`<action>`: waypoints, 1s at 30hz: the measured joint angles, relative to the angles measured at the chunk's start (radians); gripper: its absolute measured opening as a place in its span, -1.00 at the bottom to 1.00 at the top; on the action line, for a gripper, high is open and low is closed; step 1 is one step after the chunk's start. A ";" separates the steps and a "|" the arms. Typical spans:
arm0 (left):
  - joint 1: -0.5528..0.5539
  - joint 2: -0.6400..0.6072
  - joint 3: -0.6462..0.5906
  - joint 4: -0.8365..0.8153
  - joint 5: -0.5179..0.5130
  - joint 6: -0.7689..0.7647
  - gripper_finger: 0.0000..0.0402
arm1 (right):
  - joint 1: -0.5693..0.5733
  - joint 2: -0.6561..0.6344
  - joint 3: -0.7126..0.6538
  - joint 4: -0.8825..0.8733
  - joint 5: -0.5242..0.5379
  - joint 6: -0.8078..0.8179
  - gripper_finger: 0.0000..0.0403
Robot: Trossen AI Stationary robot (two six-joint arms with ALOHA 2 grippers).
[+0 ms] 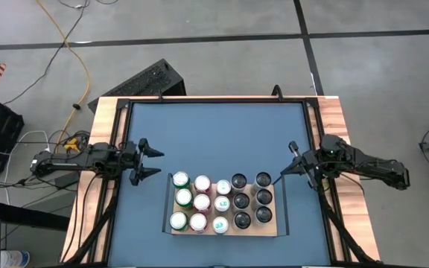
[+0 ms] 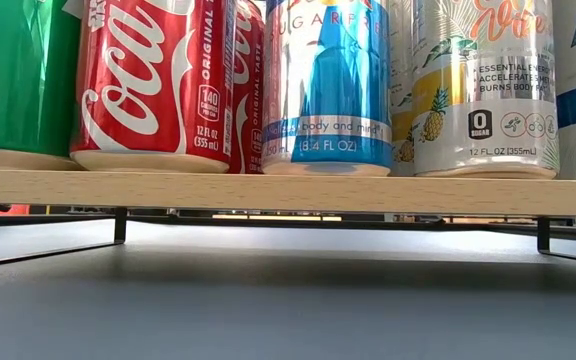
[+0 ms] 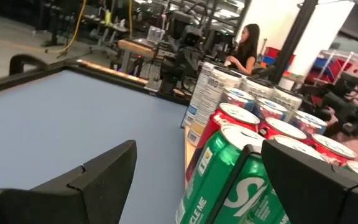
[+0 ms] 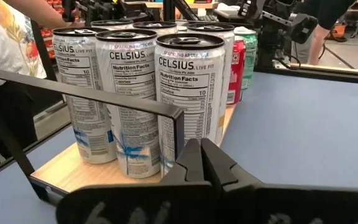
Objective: Place canned beverage on shelf
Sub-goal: Return to Home Position
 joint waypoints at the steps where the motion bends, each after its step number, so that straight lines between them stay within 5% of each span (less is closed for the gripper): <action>1: 0.000 0.000 0.000 -0.005 -0.003 -0.010 0.65 | 0.000 0.000 0.000 0.000 0.000 0.000 -1.00; 30: 0.000 0.003 0.000 -0.077 -0.018 0.000 0.65 | 0.000 0.000 0.000 -0.019 0.001 0.115 -1.00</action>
